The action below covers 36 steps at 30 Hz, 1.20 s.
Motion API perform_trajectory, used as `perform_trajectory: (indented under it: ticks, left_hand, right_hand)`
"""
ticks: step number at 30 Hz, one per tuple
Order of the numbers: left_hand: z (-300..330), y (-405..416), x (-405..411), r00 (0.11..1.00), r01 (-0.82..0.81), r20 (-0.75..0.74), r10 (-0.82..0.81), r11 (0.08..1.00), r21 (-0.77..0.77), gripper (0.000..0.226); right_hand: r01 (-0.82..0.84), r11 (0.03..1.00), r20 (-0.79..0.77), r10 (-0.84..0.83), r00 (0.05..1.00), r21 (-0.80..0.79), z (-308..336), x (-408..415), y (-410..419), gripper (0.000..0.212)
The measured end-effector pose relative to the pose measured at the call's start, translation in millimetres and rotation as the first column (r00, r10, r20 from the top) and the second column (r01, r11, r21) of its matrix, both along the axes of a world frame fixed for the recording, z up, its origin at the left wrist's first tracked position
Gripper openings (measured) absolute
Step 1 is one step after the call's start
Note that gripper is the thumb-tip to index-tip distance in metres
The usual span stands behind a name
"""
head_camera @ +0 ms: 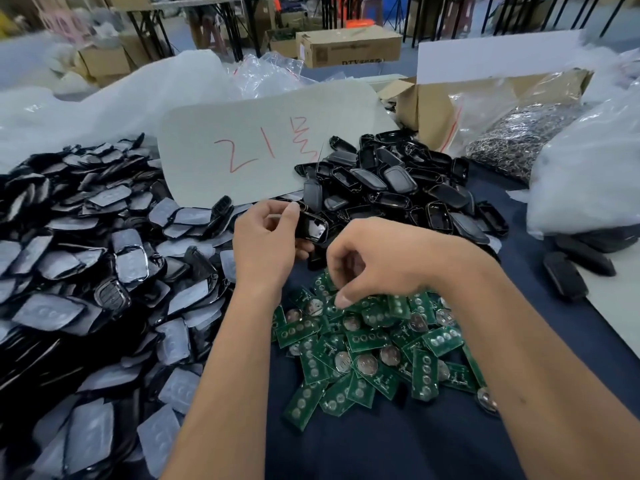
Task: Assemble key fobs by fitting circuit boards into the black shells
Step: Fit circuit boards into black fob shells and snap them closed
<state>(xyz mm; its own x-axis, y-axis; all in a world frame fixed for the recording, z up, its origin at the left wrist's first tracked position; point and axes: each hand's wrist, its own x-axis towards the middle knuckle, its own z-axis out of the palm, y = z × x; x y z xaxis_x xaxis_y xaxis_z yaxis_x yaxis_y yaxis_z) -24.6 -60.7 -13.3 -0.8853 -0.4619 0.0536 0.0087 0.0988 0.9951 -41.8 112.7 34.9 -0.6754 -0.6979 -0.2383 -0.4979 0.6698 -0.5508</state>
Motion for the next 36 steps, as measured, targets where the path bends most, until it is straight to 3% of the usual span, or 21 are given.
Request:
perform_trajectory:
  ticks: [9, 13, 16, 26, 30, 36]
  left_hand:
    - [0, -3, -5, 1.000, -0.004, -0.027, 0.008, 0.990, 0.140, 0.012]
    - [0, -1, -4, 1.000, 0.009, -0.022, -0.005, 0.984, 0.178, 0.010]
    - [2, 1, -3, 0.999, 0.032, -0.022, -0.028, 0.979, 0.202, 0.009]
    - [0, 14, -3, 0.996, 0.086, -0.044, -0.079, 0.980, 0.177, 0.016]
    - [-1, 16, -3, 0.995, 0.095, -0.033, -0.090, 0.976, 0.196, 0.018]
    - [-1, 16, -2, 0.993, 0.117, -0.013, -0.117, 0.977, 0.178, 0.019]
  right_hand:
    - [0.152, 0.918, 0.190, -0.086, 0.978, -0.366, -9, -23, 29, 0.020]
    - [0.337, 0.750, 0.367, -0.134, 0.921, -0.570, -21, -23, 33, 0.013]
    - [0.425, 0.615, 0.393, -0.197, 0.898, -0.664, -31, -23, 28, 0.014]
    - [0.507, 0.294, 0.379, -0.397, 0.836, -0.810, -42, -23, 6, 0.009]
    - [0.488, 0.296, 0.281, -0.534, 0.797, -0.821, -46, -25, 1, 0.012]
    - [0.482, 0.235, 0.316, -0.509, 0.801, -0.844, -49, -23, -3, 0.012]
